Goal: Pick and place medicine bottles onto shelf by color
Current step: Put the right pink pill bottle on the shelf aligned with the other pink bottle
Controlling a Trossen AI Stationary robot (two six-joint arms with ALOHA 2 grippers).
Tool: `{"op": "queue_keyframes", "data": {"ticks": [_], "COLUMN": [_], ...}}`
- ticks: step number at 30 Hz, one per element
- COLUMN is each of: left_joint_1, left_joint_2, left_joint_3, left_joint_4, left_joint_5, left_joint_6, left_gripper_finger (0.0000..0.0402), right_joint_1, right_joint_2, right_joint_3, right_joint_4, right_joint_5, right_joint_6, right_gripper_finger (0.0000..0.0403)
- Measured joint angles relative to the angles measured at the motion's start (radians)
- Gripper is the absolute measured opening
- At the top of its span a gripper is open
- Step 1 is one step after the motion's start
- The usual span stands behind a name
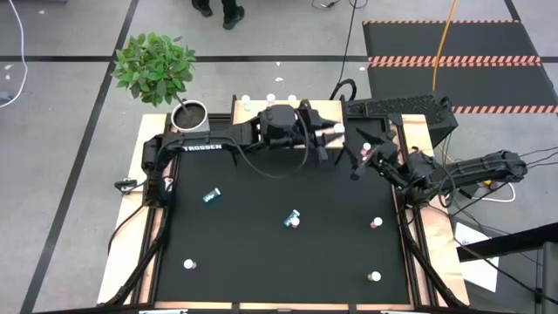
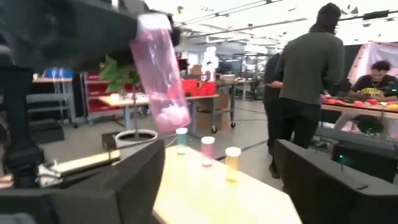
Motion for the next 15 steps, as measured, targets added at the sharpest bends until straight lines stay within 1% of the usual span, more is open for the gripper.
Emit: {"op": "queue_keyframes", "data": {"ticks": [2,4,8,12,15], "left_joint_1": [0.031,0.068,0.137,0.189,0.213], "left_joint_2": [0.000,0.000,0.020,0.078,0.128], "left_joint_3": [0.000,0.000,0.002,0.001,0.001], "left_joint_4": [0.004,0.005,0.012,0.027,0.064], "left_joint_5": [-0.033,-0.047,-0.066,-0.066,-0.067], "left_joint_6": [-0.004,-0.005,-0.020,-0.051,-0.045], "left_gripper_finger": [0.0127,0.0127,0.0127,0.0127,0.0127], "right_joint_1": [0.000,0.000,0.000,0.001,0.001], "right_joint_2": [-0.022,-0.039,-0.065,-0.078,-0.082], "right_joint_3": [0.000,0.000,0.000,0.000,0.000], "right_joint_4": [0.000,-0.003,-0.058,-0.156,-0.215], "right_joint_5": [-0.001,-0.004,-0.006,-0.011,-0.012], "right_joint_6": [0.000,-0.001,0.001,0.058,0.079], "right_gripper_finger": [0.0324,0.0332,0.0335,0.0331,0.0330]}}
